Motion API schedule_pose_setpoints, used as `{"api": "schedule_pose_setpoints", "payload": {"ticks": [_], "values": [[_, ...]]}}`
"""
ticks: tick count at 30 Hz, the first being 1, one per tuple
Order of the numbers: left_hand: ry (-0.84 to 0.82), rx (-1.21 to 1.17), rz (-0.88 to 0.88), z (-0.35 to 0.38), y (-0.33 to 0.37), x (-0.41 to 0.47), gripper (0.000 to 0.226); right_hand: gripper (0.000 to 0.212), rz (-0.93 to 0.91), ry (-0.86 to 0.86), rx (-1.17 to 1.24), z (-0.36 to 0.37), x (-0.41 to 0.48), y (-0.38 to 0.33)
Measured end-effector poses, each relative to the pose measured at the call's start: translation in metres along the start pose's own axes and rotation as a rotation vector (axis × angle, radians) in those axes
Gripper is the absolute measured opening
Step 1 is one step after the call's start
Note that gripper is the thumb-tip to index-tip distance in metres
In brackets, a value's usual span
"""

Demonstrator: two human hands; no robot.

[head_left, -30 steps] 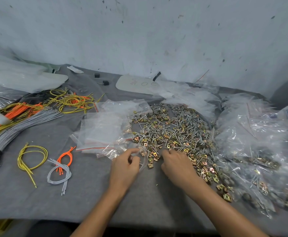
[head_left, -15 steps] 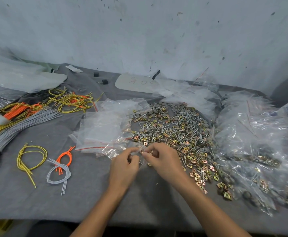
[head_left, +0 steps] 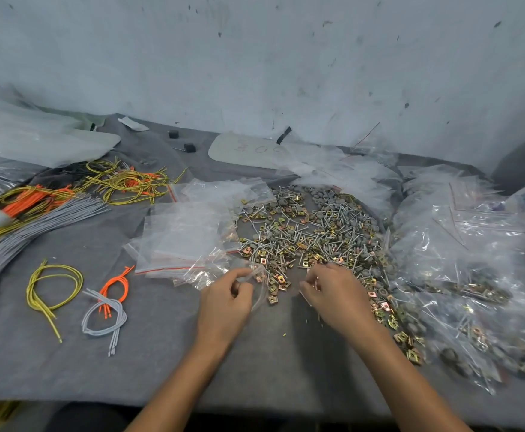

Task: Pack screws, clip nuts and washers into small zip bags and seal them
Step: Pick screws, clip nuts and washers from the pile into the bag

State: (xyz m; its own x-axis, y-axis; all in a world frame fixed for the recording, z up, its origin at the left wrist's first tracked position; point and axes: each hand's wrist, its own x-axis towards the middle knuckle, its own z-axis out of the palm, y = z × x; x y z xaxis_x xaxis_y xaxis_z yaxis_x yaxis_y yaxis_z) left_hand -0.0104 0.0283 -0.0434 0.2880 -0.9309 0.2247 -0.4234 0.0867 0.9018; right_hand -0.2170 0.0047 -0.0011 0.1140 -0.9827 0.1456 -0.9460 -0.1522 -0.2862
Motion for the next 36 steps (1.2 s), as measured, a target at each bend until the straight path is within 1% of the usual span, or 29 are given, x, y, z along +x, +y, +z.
{"api": "schedule_pose_setpoints", "payload": {"ticks": [1, 3, 6, 11, 12, 13, 15, 17, 18, 21, 25, 28, 32, 36], "values": [[0.001, -0.002, 0.001, 0.0, 0.0, 0.0, 0.035, 0.019, 0.011, -0.039, -0.045, -0.001, -0.001, 0.003], [-0.002, -0.005, 0.003, 0.0, 0.0, -0.001, 0.034, 0.022, 0.011, -0.099, -0.055, 0.002, -0.005, 0.004], [-0.008, -0.008, -0.003, -0.002, 0.0, -0.002, 0.033, 0.019, -0.016, -0.093, -0.057, 0.005, -0.009, 0.001], [-0.009, -0.012, -0.008, -0.001, 0.0, -0.001, 0.034, 0.022, -0.058, -0.094, -0.178, 0.002, -0.012, 0.004], [-0.012, -0.013, -0.009, 0.0, -0.001, -0.001, 0.035, 0.021, -0.067, -0.095, -0.153, 0.002, -0.013, 0.003], [-0.014, -0.014, -0.008, 0.0, -0.001, -0.001, 0.035, 0.019, -0.072, -0.094, -0.069, 0.0, -0.014, 0.001], [-0.014, -0.005, -0.007, 0.0, -0.001, -0.001, 0.035, 0.015, -0.061, -0.106, 0.191, -0.001, -0.014, -0.009], [-0.012, 0.008, -0.009, 0.0, 0.001, 0.0, 0.036, 0.015, -0.046, -0.128, 0.359, 0.0, -0.013, -0.023], [-0.013, 0.004, -0.011, 0.0, 0.001, 0.0, 0.036, 0.015, -0.057, -0.135, 0.382, 0.002, -0.012, -0.03], [-0.016, -0.01, -0.022, -0.001, 0.001, 0.0, 0.036, 0.013, -0.093, -0.143, 0.337, 0.009, -0.007, -0.049], [-0.021, -0.005, -0.05, -0.002, 0.002, -0.001, 0.036, 0.009, -0.066, -0.141, 0.348, 0.017, -0.003, -0.068], [-0.021, -0.018, -0.067, -0.002, 0.002, -0.001, 0.035, 0.009, -0.035, -0.116, 0.405, 0.023, -0.004, -0.075], [-0.015, -0.006, -0.036, -0.002, 0.003, -0.002, 0.033, 0.01, -0.002, -0.111, 0.514, 0.027, -0.007, -0.075], [0.002, -0.017, -0.04, -0.002, 0.003, -0.001, 0.034, 0.006, -0.04, -0.132, 0.54, 0.025, -0.009, -0.07]]}}
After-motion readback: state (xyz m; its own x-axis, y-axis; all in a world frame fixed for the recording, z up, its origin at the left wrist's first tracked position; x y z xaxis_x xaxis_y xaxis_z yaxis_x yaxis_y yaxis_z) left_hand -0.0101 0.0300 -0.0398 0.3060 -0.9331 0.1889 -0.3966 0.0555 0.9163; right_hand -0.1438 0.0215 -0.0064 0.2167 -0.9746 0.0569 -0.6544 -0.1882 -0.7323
